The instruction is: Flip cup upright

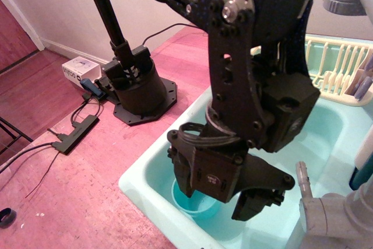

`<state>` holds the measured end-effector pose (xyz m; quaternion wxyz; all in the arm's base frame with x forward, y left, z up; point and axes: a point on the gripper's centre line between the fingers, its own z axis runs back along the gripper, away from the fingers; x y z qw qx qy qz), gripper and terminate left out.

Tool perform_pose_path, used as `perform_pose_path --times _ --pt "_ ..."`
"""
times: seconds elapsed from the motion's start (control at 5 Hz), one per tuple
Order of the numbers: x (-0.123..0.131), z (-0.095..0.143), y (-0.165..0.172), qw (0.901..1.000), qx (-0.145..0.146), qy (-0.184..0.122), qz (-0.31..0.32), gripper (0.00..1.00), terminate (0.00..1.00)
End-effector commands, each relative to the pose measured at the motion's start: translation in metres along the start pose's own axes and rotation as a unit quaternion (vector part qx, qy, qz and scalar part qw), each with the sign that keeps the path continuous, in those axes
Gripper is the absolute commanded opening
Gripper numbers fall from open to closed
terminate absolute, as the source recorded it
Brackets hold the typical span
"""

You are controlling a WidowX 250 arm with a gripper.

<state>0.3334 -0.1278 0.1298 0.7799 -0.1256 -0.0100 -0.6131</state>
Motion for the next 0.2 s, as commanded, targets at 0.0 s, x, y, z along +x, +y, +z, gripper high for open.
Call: perform_pose_path --times 0.0 --pt "0.0046 0.0127 -0.0007 0.9997 0.019 -0.008 -0.015 1.00 1.00"
